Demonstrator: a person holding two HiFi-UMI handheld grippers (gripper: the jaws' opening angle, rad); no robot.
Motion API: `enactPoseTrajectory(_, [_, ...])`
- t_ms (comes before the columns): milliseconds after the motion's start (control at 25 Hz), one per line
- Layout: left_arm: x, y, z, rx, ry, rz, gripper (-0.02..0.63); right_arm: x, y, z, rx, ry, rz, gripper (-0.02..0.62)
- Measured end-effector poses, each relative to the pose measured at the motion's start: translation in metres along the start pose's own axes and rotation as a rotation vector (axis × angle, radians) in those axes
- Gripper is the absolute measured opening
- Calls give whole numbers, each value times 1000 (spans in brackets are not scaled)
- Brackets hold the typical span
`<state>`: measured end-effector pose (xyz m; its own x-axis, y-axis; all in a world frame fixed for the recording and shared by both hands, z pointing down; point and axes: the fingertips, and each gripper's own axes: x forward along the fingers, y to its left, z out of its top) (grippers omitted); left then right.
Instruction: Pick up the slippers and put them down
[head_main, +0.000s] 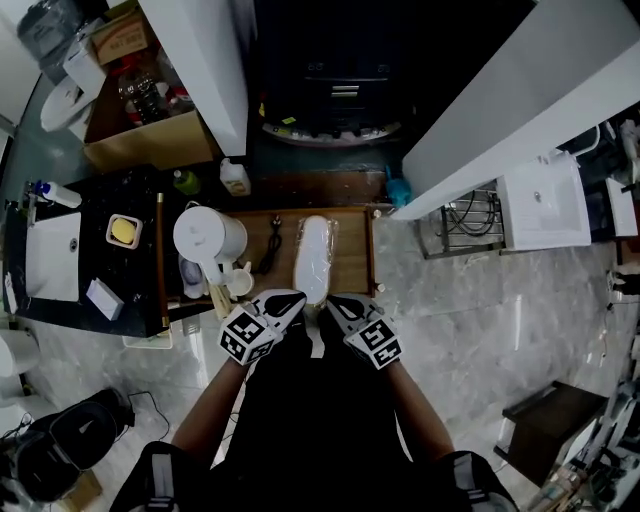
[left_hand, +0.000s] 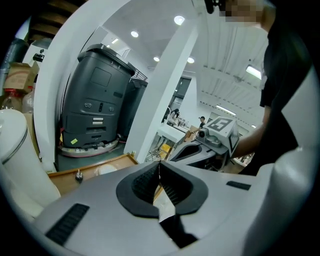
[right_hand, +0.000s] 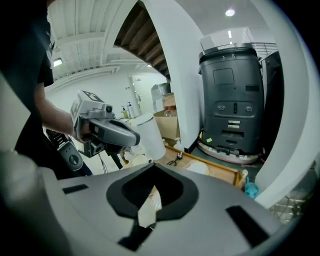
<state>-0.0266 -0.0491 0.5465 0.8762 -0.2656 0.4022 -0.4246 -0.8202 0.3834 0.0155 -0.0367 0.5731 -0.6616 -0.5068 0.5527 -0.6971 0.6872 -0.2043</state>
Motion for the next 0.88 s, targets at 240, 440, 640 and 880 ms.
enactPoseTrajectory(240, [11,14,-17,-39,31,10,14,14,-3,-12,31,32,43,8])
enactPoseTrajectory(440, [20,28,-34,-65,74,7,14,28,-8,-21,47,66,72,8])
enactPoseTrajectory(640, [29,43,-47,-113,100,5,14,40,-13,-33,61,108,99,8])
enactPoseTrajectory(880, [39,57,-68,-127,164,4,15,53,-20,-52,104,160,122,9])
